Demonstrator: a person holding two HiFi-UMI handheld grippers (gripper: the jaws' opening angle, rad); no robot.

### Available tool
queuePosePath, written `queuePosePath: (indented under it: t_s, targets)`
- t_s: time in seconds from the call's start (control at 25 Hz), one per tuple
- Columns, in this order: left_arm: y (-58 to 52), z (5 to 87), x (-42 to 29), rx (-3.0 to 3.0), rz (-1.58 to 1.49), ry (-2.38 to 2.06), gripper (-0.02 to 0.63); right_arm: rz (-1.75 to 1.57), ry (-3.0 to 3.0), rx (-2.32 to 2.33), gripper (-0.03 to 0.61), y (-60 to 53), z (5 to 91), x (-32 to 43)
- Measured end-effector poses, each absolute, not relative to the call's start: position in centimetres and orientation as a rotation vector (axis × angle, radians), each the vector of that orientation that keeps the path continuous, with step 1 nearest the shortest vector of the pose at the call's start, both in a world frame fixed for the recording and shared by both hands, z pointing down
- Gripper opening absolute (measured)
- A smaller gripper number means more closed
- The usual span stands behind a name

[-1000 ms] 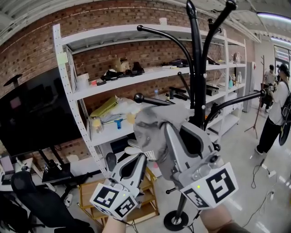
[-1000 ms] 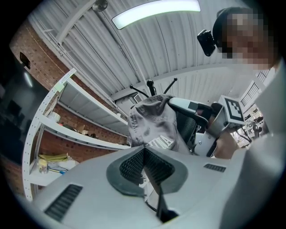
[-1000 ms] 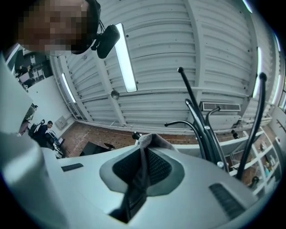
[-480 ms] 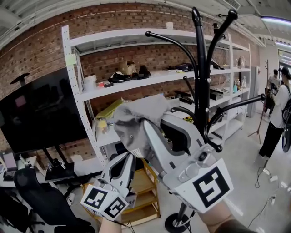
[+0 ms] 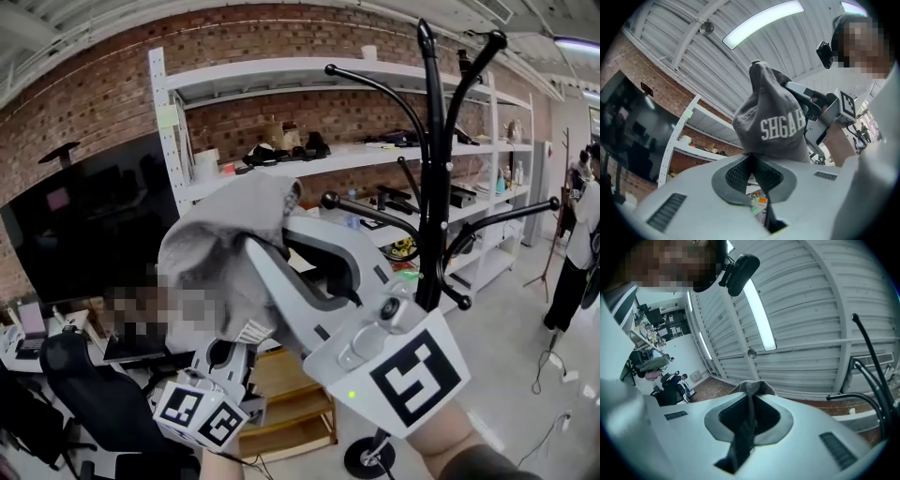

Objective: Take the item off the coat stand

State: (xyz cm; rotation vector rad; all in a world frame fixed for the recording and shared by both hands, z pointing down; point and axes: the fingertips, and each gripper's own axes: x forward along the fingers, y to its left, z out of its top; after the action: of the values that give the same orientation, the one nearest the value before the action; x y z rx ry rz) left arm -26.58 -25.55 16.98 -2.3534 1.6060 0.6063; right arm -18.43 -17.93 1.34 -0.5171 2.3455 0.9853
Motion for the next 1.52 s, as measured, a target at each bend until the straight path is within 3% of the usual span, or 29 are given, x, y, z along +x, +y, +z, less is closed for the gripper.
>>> queuePosePath:
  t_s: [0.6, 1.52]
  targets:
    - [-21.9, 23.5, -28.3, -2.312, 0.603, 1.879, 0.008, 0.802, 2.546, -0.592, 0.034, -19.9, 11.2, -16.6]
    - [-11.2, 31.4, -15.4, -2.333, 0.401, 2.036, 0.008, 0.556, 2.758, -0.646, 0.035, -13.8, 24.6, -4.4]
